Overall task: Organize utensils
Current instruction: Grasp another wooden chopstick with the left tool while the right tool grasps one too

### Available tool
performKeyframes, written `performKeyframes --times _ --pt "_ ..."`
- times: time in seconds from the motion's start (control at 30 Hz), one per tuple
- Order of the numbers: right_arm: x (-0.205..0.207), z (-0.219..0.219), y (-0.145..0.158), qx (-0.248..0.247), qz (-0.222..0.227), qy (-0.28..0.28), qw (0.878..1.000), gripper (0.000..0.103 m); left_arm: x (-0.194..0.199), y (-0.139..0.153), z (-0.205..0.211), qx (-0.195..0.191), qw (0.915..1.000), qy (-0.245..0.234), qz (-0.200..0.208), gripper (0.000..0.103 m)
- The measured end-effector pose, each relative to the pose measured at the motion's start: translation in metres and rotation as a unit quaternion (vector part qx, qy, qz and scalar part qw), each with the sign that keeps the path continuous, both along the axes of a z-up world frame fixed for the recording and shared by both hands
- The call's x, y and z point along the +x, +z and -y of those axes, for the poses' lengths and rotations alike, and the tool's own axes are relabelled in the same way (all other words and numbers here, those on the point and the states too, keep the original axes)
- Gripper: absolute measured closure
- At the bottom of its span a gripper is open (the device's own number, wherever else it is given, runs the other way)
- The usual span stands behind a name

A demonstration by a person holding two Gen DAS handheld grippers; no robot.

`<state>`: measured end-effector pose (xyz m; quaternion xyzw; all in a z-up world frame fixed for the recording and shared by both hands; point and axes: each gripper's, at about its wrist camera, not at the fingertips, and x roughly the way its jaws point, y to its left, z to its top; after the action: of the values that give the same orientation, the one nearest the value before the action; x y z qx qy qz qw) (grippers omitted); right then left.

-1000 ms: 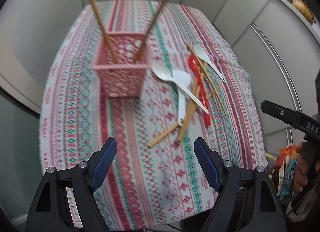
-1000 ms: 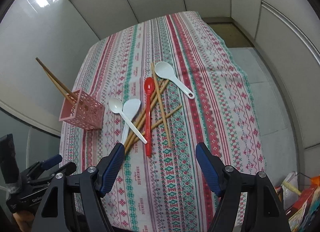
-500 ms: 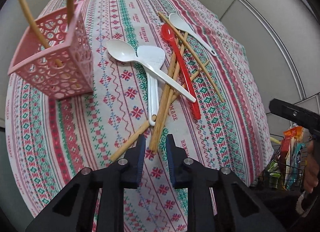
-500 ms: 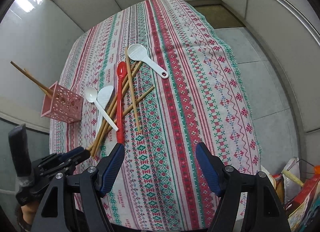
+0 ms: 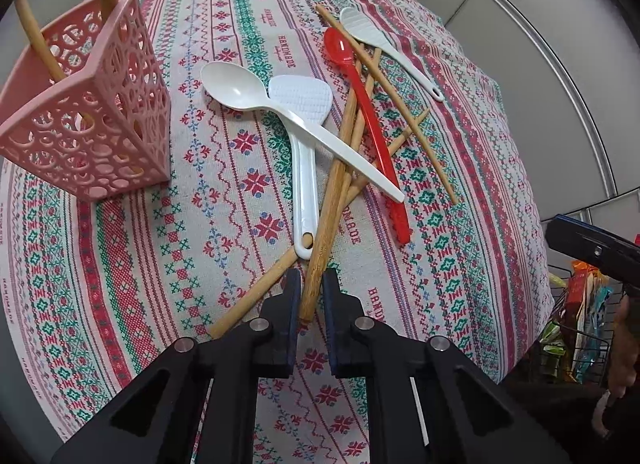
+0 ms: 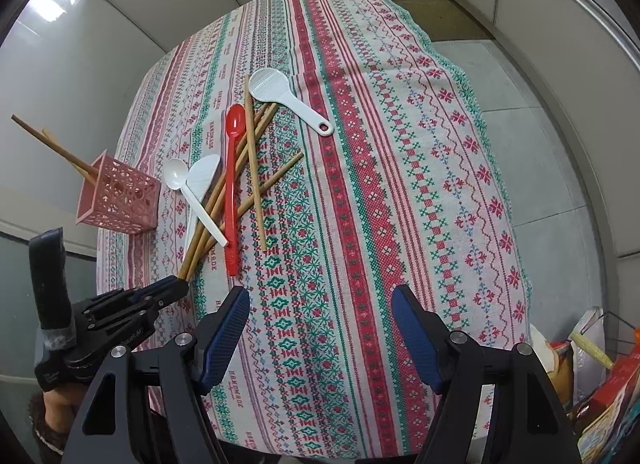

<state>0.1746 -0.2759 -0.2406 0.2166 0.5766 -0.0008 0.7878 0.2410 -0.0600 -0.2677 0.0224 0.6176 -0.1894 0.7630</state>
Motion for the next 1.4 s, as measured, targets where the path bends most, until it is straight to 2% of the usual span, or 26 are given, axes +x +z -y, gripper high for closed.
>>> performKeyframes --times 0.33,0.43,0.7,0.83,1.0,1.3,1.4 --pt "0.012 0.000 -0.010 0.044 -0.002 -0.010 0.999 0.028 -0.021 0.037 -0.009 -0.029 0.9990 -0.026 0.024 0.095" --pt "0.017 -0.001 -0.013 0.067 0.007 -0.009 0.998 0.033 -0.029 0.052 -0.014 -0.031 0.9982 -0.032 0.040 0.096" --pt "0.039 -0.017 -0.034 0.110 0.006 0.004 0.994 0.066 -0.046 0.074 -0.028 -0.035 0.9969 -0.038 0.059 0.096" --pt "0.048 -0.022 -0.042 0.114 0.009 0.003 0.993 0.075 -0.052 0.079 -0.035 -0.031 0.9967 -0.038 0.064 0.096" --pt "0.053 -0.026 -0.047 0.117 0.010 0.006 0.993 0.094 -0.058 0.086 -0.043 -0.028 0.9963 -0.037 0.072 0.096" --pt "0.029 -0.027 0.000 0.064 0.066 0.033 0.995 0.098 -0.068 0.111 -0.052 -0.030 0.9937 -0.034 0.102 0.096" --pt "0.026 -0.025 0.006 0.042 0.083 0.035 0.995 0.093 -0.072 0.117 -0.052 -0.032 0.9931 -0.037 0.106 0.096"
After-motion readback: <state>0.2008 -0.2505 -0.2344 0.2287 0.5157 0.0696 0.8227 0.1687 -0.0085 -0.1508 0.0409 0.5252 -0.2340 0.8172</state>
